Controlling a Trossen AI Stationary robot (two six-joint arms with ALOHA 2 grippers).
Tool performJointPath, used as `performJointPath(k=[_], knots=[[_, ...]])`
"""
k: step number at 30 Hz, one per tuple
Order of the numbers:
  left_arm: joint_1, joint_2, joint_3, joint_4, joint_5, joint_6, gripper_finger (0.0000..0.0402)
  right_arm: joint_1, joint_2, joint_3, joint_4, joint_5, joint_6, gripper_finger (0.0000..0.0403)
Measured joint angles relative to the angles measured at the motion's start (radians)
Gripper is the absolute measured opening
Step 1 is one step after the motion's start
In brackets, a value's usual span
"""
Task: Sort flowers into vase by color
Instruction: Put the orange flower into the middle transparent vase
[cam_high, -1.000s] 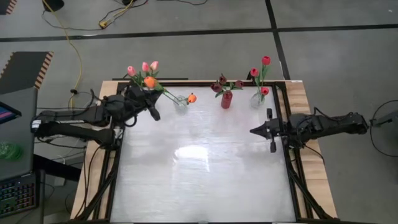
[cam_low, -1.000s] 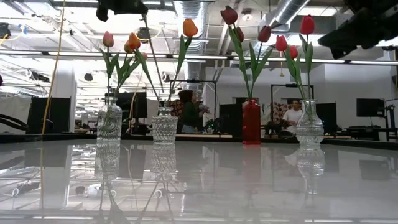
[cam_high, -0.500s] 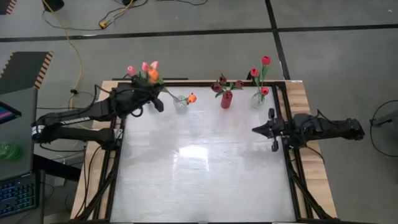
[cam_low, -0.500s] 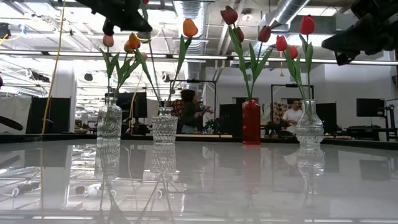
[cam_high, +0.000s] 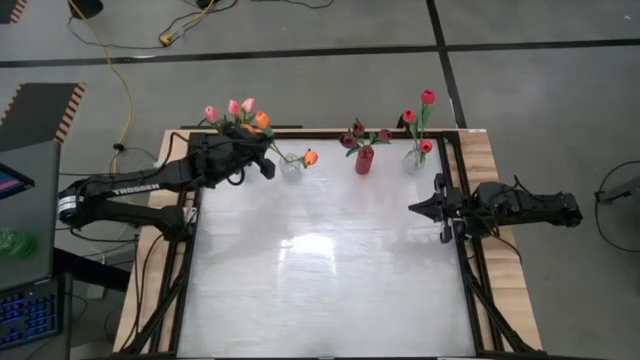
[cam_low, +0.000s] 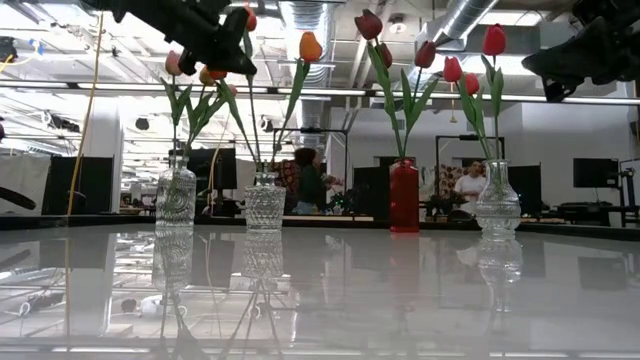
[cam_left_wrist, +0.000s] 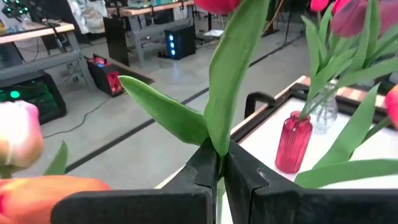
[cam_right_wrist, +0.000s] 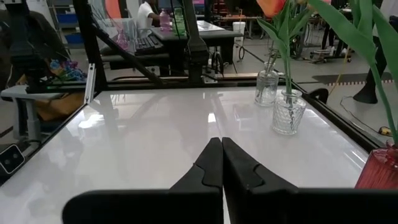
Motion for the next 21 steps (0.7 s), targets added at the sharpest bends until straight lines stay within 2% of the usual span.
performJointPath(k=[12, 21], knots=[[0.0, 0.153, 0.0, -0.007, -0.005, 0.008, 0.0005, 0.0, 0.0, 0.0, -0.017, 0.0, 0.0, 0.0024], [0.0, 0.194, -0.001, -0.006, 0.003, -0.003, 0.0074, 0.0, 0.0, 0.0, -0.019, 0.001, 0.0, 0.0026]])
